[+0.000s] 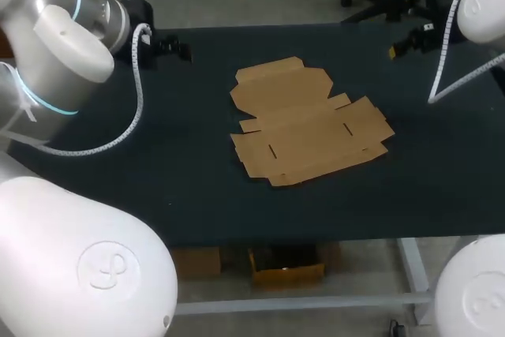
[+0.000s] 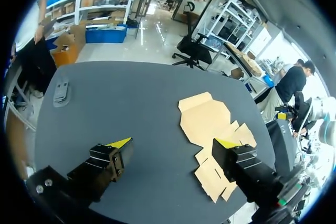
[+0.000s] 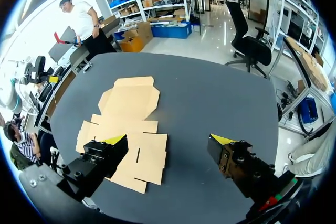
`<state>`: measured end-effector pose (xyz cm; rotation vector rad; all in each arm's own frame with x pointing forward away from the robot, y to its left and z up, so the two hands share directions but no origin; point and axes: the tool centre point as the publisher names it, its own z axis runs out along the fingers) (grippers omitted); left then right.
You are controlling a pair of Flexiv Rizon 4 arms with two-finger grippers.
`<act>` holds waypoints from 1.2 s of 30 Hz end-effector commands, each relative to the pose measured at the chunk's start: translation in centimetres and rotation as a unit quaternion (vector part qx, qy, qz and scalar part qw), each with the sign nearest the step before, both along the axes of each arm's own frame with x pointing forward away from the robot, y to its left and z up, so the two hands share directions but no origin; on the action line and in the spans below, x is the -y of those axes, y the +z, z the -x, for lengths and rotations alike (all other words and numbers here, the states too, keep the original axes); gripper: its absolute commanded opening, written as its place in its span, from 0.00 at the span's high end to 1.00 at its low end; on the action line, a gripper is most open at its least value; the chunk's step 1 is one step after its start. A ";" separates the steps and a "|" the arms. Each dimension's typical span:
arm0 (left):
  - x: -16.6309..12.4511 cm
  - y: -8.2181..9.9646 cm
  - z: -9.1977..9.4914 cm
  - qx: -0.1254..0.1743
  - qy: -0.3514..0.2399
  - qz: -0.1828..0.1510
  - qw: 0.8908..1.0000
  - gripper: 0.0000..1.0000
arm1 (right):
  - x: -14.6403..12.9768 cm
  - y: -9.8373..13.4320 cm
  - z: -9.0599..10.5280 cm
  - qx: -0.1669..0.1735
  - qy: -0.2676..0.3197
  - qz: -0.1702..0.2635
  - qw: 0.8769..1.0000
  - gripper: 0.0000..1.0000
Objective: Assemble the packaging by folding the flat box into shape, placing the metal phone stand inside, and closing the box properly
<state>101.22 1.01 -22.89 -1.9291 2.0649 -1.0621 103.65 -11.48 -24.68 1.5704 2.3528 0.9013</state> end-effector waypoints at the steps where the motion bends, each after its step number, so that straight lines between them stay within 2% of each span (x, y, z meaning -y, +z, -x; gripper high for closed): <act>1: 0.3 -0.3 0.3 -0.022 0.019 0.004 1.000 0.00 | 0.1 -0.2 -0.2 -0.027 -0.002 -0.004 1.000 0.00; 6: 0.3 -1.2 1.4 -0.047 0.032 0.031 0.998 0.00 | 0.0 -1.4 0.2 -0.077 -0.010 -0.010 0.997 0.00; 7: 0.4 -1.3 1.7 -0.047 0.030 0.030 0.998 0.00 | 0.0 -1.7 0.3 -0.079 -0.007 -0.008 0.997 0.00; 13: 0.9 -2.0 2.4 -0.061 0.049 0.051 0.996 0.00 | 0.2 -3.5 0.7 -0.143 -0.015 -0.020 0.989 0.00; 19: 1.2 -2.4 3.0 -0.078 0.051 0.070 0.993 0.00 | 0.1 -4.7 1.6 -0.184 -0.017 -0.022 0.982 0.00; 24: 1.5 -2.6 3.4 -0.090 0.049 0.086 0.991 0.00 | -0.3 -5.4 2.6 -0.203 -0.013 -0.031 0.979 0.00; 36: 2.0 -2.7 3.1 -0.115 0.051 0.094 0.988 0.00 | -0.7 -7.8 4.2 -0.245 -0.051 -0.060 0.966 0.00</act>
